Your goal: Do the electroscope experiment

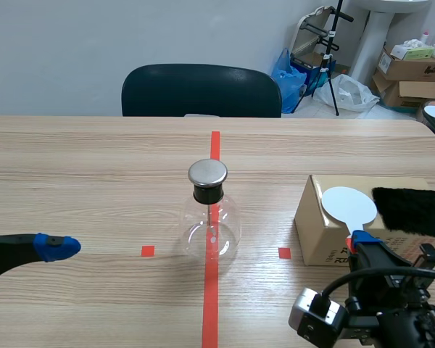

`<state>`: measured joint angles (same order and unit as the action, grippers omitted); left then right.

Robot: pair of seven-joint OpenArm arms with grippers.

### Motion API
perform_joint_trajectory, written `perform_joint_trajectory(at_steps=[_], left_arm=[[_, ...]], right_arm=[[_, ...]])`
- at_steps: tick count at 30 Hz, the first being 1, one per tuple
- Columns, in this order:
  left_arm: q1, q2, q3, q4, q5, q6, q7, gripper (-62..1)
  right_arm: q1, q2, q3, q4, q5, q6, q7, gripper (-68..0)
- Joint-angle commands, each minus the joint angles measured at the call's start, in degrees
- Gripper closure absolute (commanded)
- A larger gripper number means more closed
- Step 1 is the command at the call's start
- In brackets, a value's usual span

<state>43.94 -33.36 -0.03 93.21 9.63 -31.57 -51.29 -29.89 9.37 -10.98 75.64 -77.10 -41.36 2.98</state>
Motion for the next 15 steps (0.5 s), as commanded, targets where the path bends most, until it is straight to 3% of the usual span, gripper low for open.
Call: perform_joint_trajectory(at_steps=[1, 15], left_arm=[[-0.15, 0.15, -0.11, 0.17, -0.44, 0.07, -0.31, -62.3], [-0.15, 0.15, -0.11, 0.2, -0.42, 0.07, -0.28, -62.3]], right_arm=[[0.52, 0.66, 0.04, 0.37, 0.0, -3.5, 0.0, -1.0], [0.52, 0.63, 0.07, -1.18, -0.66, -3.5, 0.02, -1.1]])
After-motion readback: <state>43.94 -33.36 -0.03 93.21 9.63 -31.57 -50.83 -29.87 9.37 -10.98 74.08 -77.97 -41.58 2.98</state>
